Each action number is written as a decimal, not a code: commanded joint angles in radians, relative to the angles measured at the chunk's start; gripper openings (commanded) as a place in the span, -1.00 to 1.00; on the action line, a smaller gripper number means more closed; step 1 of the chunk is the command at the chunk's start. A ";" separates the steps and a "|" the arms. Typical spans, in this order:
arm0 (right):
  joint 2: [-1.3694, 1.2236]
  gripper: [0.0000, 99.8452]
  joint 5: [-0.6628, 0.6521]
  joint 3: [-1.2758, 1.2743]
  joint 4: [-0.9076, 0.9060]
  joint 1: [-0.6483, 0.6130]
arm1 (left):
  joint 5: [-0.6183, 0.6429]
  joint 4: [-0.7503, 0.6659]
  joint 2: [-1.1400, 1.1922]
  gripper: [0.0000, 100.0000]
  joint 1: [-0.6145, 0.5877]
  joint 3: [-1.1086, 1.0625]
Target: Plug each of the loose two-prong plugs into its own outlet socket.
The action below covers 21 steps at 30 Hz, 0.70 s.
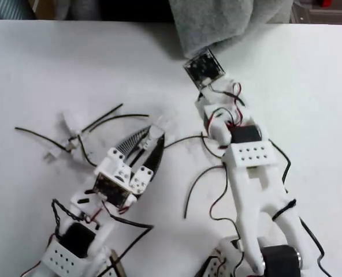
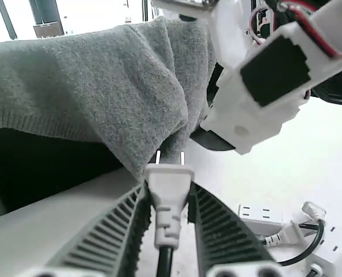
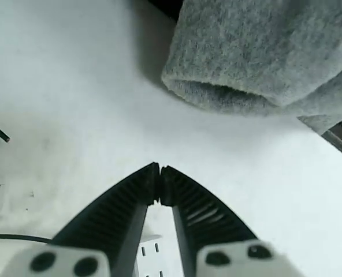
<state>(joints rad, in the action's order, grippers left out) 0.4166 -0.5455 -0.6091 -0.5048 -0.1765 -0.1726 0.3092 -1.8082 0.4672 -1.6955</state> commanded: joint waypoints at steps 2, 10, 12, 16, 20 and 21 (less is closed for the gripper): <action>0.154 -0.96 0.000 0.118 -0.159 -0.124 | 0.009 -0.020 -0.016 -0.96 -0.004 0.003; 0.285 -0.96 0.000 0.037 -0.203 -0.306 | 0.009 -0.020 -0.016 -0.96 -0.004 0.003; 0.271 -0.96 0.000 -0.008 -0.151 -0.303 | 0.009 -0.020 -0.016 -0.96 -0.005 0.003; 0.202 -0.96 -0.002 -0.083 -0.016 -0.246 | 0.009 -0.020 -0.016 -0.96 -0.005 0.003; 0.071 -0.96 -0.002 -0.087 0.056 -0.174 | 0.009 -0.020 -0.016 -0.96 -0.007 0.003; 0.038 -0.96 -0.002 -0.081 0.070 -0.157 | 0.009 -0.020 -0.016 -0.96 -0.007 0.003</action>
<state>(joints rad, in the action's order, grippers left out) 0.5378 -0.5424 -0.6966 -0.4803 -0.3867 -0.1726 0.3107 -1.8067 0.4687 -1.6955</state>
